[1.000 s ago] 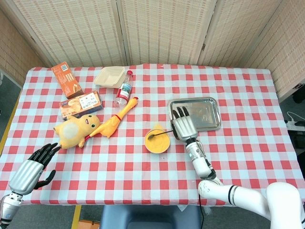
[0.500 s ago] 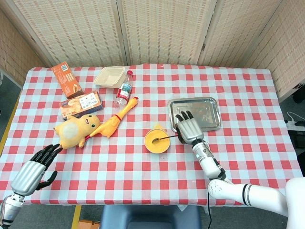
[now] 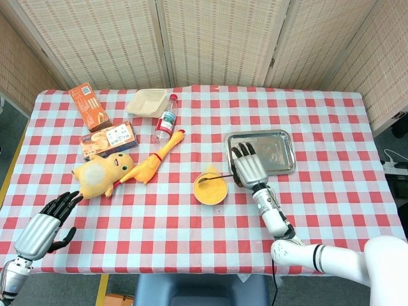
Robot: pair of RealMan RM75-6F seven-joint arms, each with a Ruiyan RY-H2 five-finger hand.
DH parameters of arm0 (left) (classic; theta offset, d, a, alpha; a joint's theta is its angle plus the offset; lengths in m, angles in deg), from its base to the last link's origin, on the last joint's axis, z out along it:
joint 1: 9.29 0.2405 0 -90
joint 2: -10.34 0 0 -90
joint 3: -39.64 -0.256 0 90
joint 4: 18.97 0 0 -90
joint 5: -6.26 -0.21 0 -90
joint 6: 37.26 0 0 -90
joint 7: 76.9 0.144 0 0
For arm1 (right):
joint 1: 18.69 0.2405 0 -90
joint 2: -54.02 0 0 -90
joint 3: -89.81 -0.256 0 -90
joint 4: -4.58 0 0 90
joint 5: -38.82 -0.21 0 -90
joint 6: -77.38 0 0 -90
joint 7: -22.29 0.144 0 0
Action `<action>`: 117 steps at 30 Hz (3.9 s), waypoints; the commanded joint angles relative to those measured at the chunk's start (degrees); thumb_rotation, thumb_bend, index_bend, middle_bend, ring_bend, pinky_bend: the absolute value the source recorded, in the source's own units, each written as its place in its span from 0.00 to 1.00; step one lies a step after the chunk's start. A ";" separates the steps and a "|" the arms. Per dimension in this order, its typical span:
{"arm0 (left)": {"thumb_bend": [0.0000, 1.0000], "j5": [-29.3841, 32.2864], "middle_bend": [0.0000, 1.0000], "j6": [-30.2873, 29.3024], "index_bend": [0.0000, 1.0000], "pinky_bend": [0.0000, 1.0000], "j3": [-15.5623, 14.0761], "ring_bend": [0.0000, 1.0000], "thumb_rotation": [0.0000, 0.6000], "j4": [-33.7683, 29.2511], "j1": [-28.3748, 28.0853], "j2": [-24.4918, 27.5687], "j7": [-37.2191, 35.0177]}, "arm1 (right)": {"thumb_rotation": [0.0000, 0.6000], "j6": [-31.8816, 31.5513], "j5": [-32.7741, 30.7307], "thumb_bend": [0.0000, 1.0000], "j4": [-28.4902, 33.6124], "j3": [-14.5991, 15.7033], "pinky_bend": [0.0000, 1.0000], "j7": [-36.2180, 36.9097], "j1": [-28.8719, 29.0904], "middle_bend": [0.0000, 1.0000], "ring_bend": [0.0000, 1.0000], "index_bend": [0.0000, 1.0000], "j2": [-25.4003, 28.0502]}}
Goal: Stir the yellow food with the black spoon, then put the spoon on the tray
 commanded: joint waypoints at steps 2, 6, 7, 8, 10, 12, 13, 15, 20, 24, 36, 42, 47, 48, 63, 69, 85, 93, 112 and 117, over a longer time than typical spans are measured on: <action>0.48 0.25 0.00 -0.23 0.00 0.18 0.18 0.00 1.00 -0.01 0.13 -0.06 0.38 | 1.00 0.65 -0.70 0.81 -0.05 1.21 0.00 -1.71 0.74 0.13 0.00 0.84 0.04; 0.48 0.18 0.00 -0.38 0.00 0.18 0.18 0.00 1.00 -0.06 0.21 -0.13 0.62 | 1.00 1.28 -2.39 0.81 2.70 2.99 0.00 -4.97 1.27 0.13 0.00 0.84 2.54; 0.48 0.17 0.00 -0.36 0.00 0.18 0.15 0.00 1.00 -0.09 0.21 -0.15 0.74 | 1.00 1.30 -2.89 0.81 3.58 3.25 0.00 -5.45 1.31 0.13 0.00 0.84 3.21; 0.48 0.13 0.00 -0.31 0.00 0.18 0.11 0.00 1.00 -0.12 0.21 -0.17 0.79 | 1.00 1.21 -3.37 0.81 4.45 3.44 0.00 -5.89 1.35 0.13 0.00 0.84 3.85; 0.48 -0.13 0.00 -0.45 0.00 0.18 0.02 0.00 1.00 -0.22 0.24 -0.18 0.95 | 1.00 1.14 -4.21 0.81 6.45 3.82 0.00 -6.44 1.41 0.13 0.00 0.85 5.37; 0.48 -0.30 0.00 -0.67 0.00 0.18 -0.02 0.00 1.00 -0.32 0.33 -0.19 1.15 | 1.00 1.20 -4.89 0.81 8.22 4.07 0.00 -6.51 1.41 0.13 0.00 0.85 6.72; 0.48 -0.39 0.00 -0.76 0.00 0.18 -0.05 0.00 1.00 -0.38 0.36 -0.19 1.24 | 1.00 1.27 -5.20 0.81 9.24 4.21 0.00 -6.37 1.40 0.13 0.00 0.85 7.54; 0.48 -0.60 0.00 -0.97 0.00 0.18 -0.14 0.00 1.00 -0.53 0.46 -0.17 1.47 | 1.00 1.35 -5.56 0.81 11.17 4.32 0.00 -5.61 1.20 0.13 0.00 0.86 9.17; 0.48 -0.88 0.00 -1.07 0.00 0.18 -0.24 0.00 1.00 -0.76 0.51 -0.23 1.94 | 1.00 -1.03 -3.71 0.81 12.98 4.50 0.00 -3.59 0.35 0.13 0.00 0.86 10.98; 0.48 -0.86 0.00 -1.05 0.00 0.18 -0.25 0.00 1.00 -0.85 0.55 -0.28 2.15 | 1.00 -1.82 -2.15 0.81 13.93 4.99 0.00 -1.16 -0.74 0.13 0.00 0.86 11.80; 0.48 -0.77 0.00 -0.53 0.00 0.18 -0.29 0.00 1.00 -0.71 0.32 -0.38 2.01 | 1.00 -0.26 -2.59 0.81 13.38 7.12 0.00 -0.71 -0.26 0.13 0.00 0.86 11.81; 0.48 -0.52 0.00 -0.36 0.00 0.18 -0.25 0.00 1.00 -0.67 0.29 -0.26 1.75 | 1.00 -2.21 -2.80 0.81 11.08 7.02 0.00 -2.53 0.51 0.13 0.00 0.86 9.37; 0.48 -0.38 0.00 -0.15 0.00 0.18 -0.24 0.00 1.00 -0.46 0.14 -0.07 1.01 | 1.00 -4.63 -5.88 0.81 6.69 5.57 0.00 -5.51 2.08 0.13 0.00 0.86 4.94; 0.48 -0.25 0.00 -0.08 0.00 0.18 -0.20 0.00 1.00 -0.38 0.11 -0.05 0.86 | 1.00 -5.13 -5.92 0.81 6.11 5.38 0.00 -5.64 2.16 0.13 0.00 0.86 4.30; 0.48 -0.10 0.00 0.40 0.00 0.18 -0.26 0.00 1.00 -0.56 0.01 -0.37 1.77 | 1.00 -5.31 1.62 0.81 10.91 6.15 0.00 2.70 -1.91 0.13 0.00 0.87 9.38; 0.48 -0.31 0.00 0.18 0.00 0.18 -0.36 0.00 1.00 -1.16 0.23 -0.51 3.02 | 1.00 -3.77 2.36 0.81 13.21 7.32 0.00 3.44 -2.71 0.13 0.00 0.86 11.76; 0.48 -0.49 0.00 0.24 0.00 0.18 -0.42 0.00 1.00 -0.79 0.00 -0.23 1.74 | 1.00 -2.65 -1.81 0.81 6.88 6.98 0.00 -1.16 -0.03 0.13 0.00 0.86 4.83; 0.48 -0.39 0.00 0.64 0.00 0.18 -0.46 0.00 1.00 -0.80 -0.23 -0.05 1.09 | 1.00 -4.77 -2.46 0.81 1.70 5.31 0.00 -2.05 0.62 0.14 0.00 0.87 0.45; 0.48 -3.04 0.00 3.89 0.00 0.19 -3.25 0.00 1.00 -0.79 -2.67 1.90 -8.26 | 1.00 -1.99 3.07 0.81 -3.17 3.01 0.00 5.76 -0.31 0.16 0.00 0.88 -0.49; 0.48 -2.85 0.00 3.89 0.00 0.19 -3.16 0.00 1.00 -0.44 -2.87 1.95 -8.72 | 1.00 -0.70 2.05 0.81 -4.95 3.12 0.00 3.64 0.68 0.16 0.00 0.88 -1.81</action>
